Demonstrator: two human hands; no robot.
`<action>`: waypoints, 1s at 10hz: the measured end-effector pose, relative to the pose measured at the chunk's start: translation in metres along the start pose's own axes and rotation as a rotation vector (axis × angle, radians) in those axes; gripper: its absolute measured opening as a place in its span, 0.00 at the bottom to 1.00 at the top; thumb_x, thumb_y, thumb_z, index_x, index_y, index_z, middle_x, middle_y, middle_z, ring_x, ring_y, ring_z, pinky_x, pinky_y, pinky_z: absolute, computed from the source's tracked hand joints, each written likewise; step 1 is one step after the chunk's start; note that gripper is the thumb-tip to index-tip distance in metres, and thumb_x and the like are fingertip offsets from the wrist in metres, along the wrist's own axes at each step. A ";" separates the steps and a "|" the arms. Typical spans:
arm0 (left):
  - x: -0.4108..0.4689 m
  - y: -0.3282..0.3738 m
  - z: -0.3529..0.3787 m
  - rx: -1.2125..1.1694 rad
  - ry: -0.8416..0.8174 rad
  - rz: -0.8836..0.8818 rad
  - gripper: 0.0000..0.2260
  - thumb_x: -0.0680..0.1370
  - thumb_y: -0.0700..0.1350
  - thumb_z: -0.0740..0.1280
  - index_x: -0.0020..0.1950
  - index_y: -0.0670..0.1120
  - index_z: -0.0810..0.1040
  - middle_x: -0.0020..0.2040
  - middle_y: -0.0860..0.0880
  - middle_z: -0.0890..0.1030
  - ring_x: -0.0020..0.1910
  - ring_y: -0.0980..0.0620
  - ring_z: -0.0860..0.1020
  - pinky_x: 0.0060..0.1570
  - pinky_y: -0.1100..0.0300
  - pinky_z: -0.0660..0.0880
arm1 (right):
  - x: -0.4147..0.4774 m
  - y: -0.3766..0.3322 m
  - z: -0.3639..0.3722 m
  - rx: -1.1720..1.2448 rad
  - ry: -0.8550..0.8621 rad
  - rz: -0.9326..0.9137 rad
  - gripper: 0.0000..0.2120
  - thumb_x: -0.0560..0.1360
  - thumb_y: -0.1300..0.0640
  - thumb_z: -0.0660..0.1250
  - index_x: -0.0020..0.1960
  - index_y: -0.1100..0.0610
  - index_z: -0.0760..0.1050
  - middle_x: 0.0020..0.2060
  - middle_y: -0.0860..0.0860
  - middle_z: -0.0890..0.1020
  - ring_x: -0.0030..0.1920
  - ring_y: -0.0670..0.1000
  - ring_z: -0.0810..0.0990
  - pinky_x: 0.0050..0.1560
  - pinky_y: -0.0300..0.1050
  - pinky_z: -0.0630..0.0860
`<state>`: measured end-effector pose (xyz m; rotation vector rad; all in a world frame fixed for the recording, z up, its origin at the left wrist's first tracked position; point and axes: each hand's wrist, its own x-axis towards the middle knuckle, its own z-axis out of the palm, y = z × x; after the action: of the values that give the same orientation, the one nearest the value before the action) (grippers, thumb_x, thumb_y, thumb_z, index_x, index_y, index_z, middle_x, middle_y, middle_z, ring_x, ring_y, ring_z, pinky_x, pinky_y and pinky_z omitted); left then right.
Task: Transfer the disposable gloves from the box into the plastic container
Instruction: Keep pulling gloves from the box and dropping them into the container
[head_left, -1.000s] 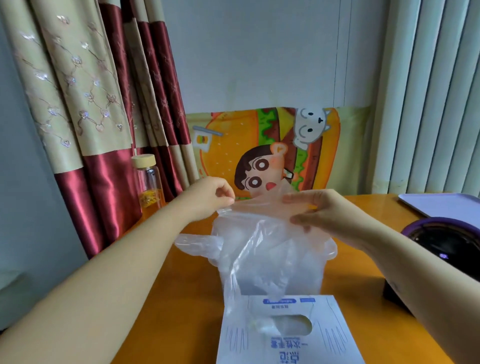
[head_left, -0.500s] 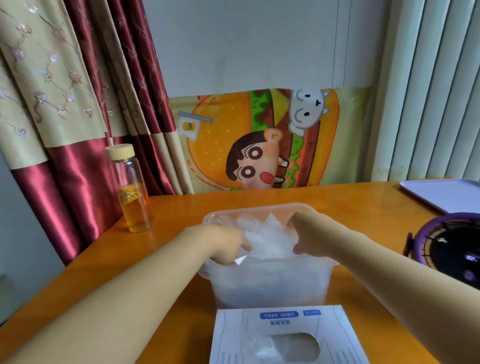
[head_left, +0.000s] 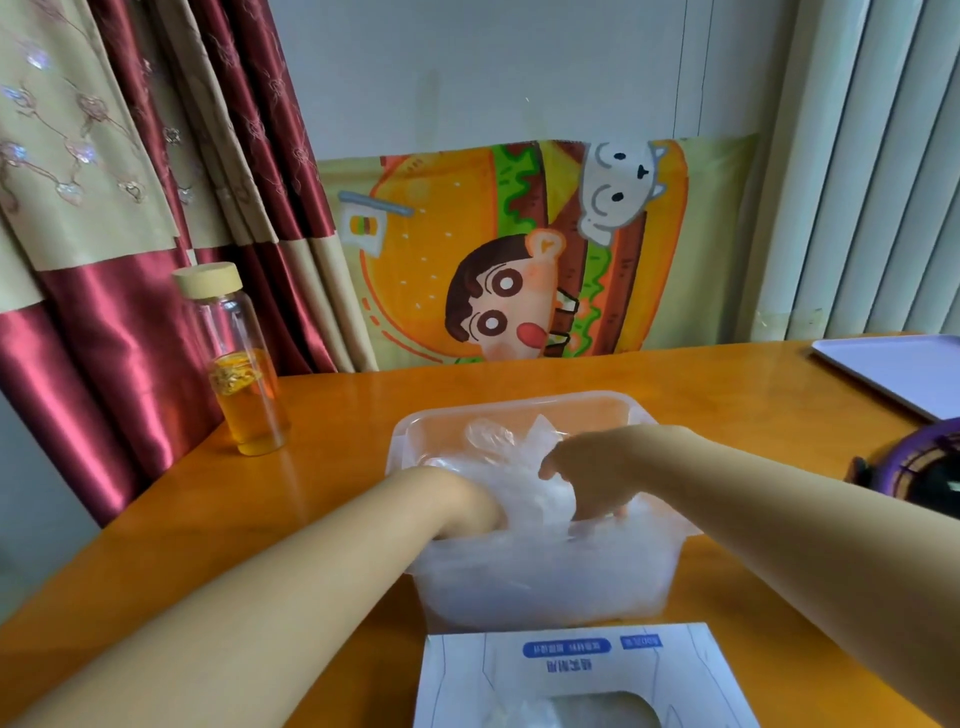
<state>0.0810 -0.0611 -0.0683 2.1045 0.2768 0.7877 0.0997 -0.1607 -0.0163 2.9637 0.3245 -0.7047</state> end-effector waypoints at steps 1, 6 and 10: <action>-0.005 -0.019 0.014 -0.358 0.916 -0.098 0.14 0.78 0.54 0.66 0.61 0.51 0.72 0.48 0.55 0.77 0.42 0.64 0.72 0.45 0.72 0.70 | 0.008 0.011 0.007 0.011 -0.080 0.051 0.40 0.73 0.47 0.70 0.77 0.53 0.51 0.65 0.55 0.73 0.39 0.51 0.80 0.36 0.40 0.77; 0.092 0.042 -0.091 0.852 -1.192 0.585 0.14 0.81 0.48 0.59 0.65 0.53 0.78 0.58 0.64 0.74 0.59 0.55 0.76 0.64 0.55 0.72 | 0.016 0.006 0.016 -0.004 0.006 0.052 0.25 0.78 0.51 0.63 0.72 0.57 0.64 0.64 0.55 0.73 0.58 0.55 0.77 0.28 0.33 0.74; 0.080 0.010 -0.093 1.063 -1.013 0.586 0.14 0.81 0.48 0.55 0.40 0.51 0.76 0.56 0.43 0.73 0.64 0.45 0.64 0.68 0.40 0.59 | -0.069 0.004 -0.012 0.059 0.602 -0.034 0.17 0.77 0.62 0.65 0.65 0.54 0.75 0.58 0.51 0.80 0.57 0.52 0.78 0.59 0.45 0.76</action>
<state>0.0846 0.0289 0.0153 3.3342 -0.6443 -0.3539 0.0463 -0.1760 0.0258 3.1631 0.3902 0.2029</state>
